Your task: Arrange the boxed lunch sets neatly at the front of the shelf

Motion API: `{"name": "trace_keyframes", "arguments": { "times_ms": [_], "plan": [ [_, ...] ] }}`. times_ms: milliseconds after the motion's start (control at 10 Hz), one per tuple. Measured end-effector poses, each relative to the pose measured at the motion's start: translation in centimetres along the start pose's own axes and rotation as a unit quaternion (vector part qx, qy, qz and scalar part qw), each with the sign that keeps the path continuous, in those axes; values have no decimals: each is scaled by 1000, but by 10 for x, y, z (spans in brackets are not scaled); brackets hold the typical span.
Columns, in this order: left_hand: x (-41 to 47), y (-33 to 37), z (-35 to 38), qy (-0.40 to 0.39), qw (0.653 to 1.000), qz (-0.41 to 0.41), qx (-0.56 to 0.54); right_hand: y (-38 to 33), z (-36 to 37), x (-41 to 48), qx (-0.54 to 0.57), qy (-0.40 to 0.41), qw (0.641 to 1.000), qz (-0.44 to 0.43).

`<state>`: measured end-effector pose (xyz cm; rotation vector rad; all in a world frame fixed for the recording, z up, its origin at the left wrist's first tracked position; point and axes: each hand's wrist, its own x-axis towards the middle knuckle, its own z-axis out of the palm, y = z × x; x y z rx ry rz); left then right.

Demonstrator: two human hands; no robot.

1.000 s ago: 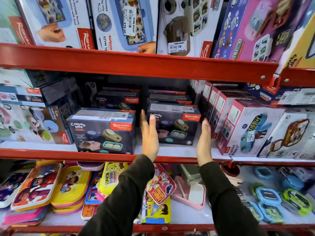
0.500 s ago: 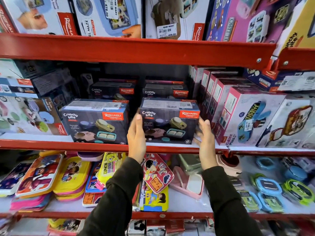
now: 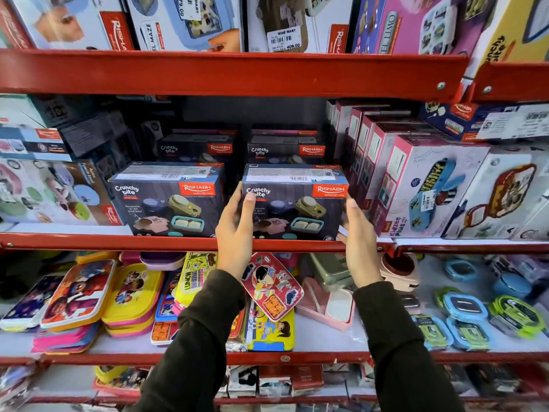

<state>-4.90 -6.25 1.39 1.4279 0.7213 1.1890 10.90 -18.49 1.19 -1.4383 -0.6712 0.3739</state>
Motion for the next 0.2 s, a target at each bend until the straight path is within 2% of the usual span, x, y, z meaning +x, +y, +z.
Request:
{"name": "trace_keyframes", "arguments": {
  "times_ms": [100,200],
  "plan": [
    [1,2,-1,-10,1000,-3,6,-2,-2,2,4,-1,1000,0],
    [0,4,-2,29,1000,6,-2,-3,-1,-1,7,15,999,-28]
  ]
}}
